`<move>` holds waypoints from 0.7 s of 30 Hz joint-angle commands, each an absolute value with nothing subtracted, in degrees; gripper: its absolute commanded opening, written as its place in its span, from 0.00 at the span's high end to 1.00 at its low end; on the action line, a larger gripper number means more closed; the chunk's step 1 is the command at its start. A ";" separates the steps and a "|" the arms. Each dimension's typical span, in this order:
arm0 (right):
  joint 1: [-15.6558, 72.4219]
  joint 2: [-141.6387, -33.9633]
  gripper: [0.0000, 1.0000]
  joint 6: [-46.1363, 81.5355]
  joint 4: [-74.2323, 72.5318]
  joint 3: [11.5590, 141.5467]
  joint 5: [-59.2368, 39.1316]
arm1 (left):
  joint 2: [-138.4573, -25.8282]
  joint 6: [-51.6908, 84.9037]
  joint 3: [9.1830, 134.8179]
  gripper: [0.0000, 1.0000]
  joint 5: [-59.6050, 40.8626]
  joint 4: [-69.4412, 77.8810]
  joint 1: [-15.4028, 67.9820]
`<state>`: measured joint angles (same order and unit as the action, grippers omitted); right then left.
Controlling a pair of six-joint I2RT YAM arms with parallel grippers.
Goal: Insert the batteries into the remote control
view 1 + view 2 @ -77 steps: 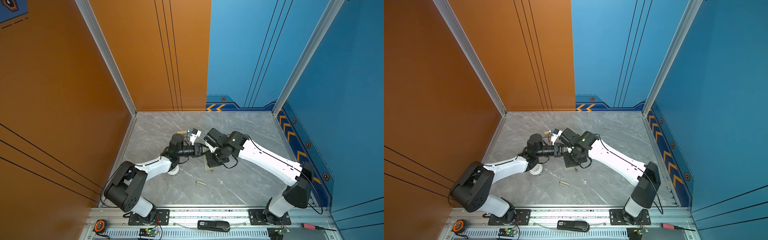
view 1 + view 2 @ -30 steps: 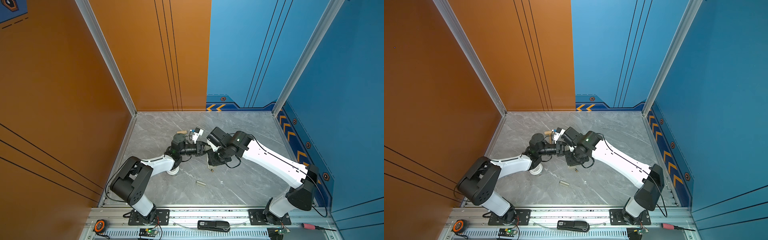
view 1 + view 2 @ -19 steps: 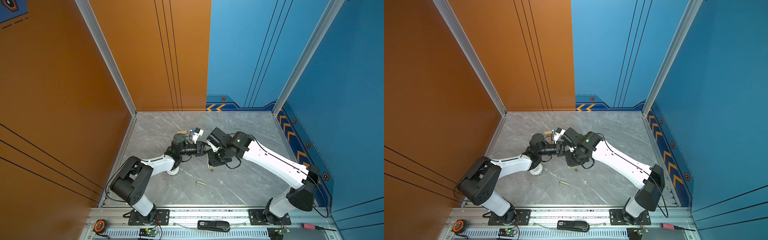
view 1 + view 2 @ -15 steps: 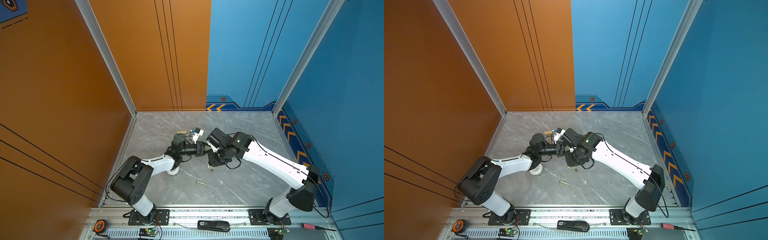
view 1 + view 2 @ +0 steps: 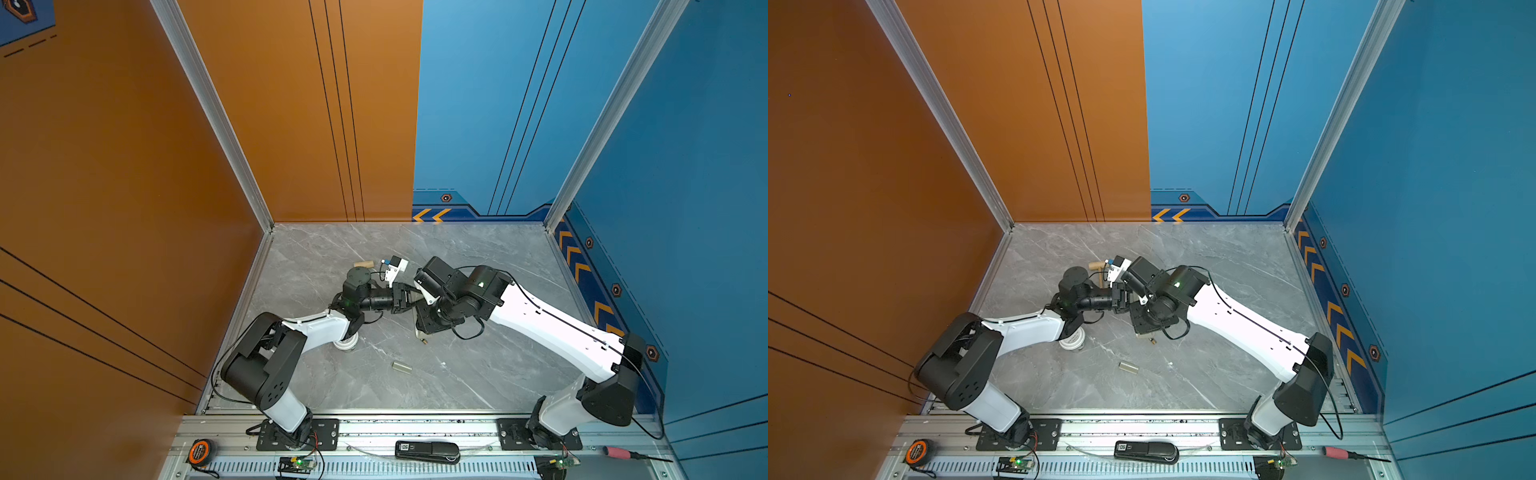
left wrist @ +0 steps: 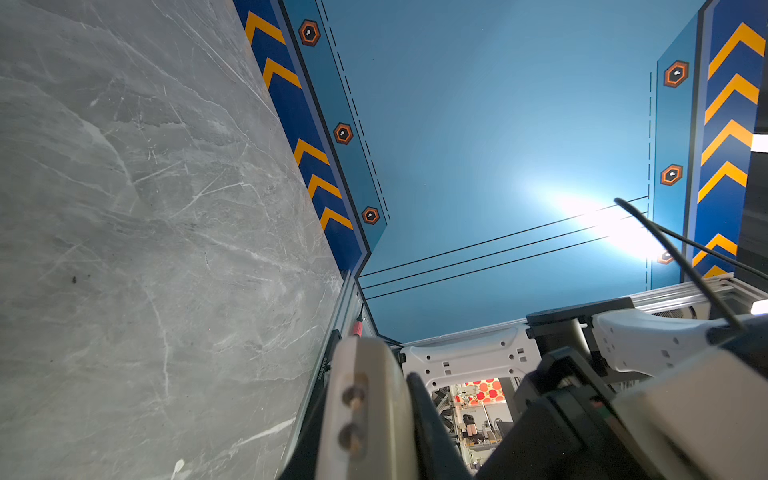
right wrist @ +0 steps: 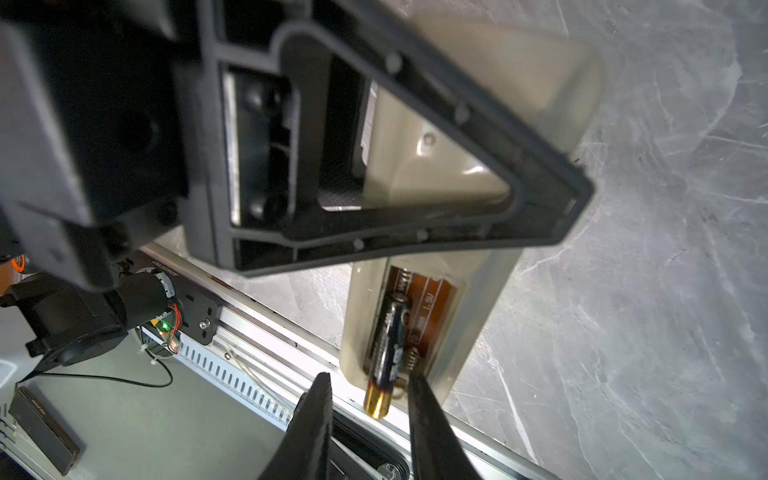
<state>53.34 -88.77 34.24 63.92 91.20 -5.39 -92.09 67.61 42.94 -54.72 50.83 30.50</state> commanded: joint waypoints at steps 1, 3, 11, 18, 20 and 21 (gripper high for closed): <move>53.88 -85.62 0.68 33.19 61.00 90.77 -2.63 | -91.79 68.20 44.61 1.00 -56.84 53.00 30.55; 53.62 -84.15 0.66 33.31 60.15 90.03 -2.12 | -91.75 68.20 44.78 1.00 -57.04 53.00 30.57; 54.24 -78.07 0.67 23.29 59.21 89.57 -2.42 | -91.50 69.10 45.74 1.00 -58.47 53.00 30.45; 54.67 -72.05 0.58 2.46 62.63 89.64 -3.23 | -90.44 70.11 45.83 1.00 -59.49 53.00 30.39; 54.99 -72.53 0.60 -0.61 63.81 90.43 -2.80 | -90.16 70.41 45.96 1.00 -59.47 53.00 30.32; 55.33 -73.15 0.62 -2.11 64.64 91.03 -2.64 | -89.98 70.56 45.88 1.00 -59.49 53.00 30.40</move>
<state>54.46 -71.92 7.46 61.10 90.24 -3.79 -92.05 70.00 44.40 -57.39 51.27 30.46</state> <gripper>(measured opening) 0.397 0.246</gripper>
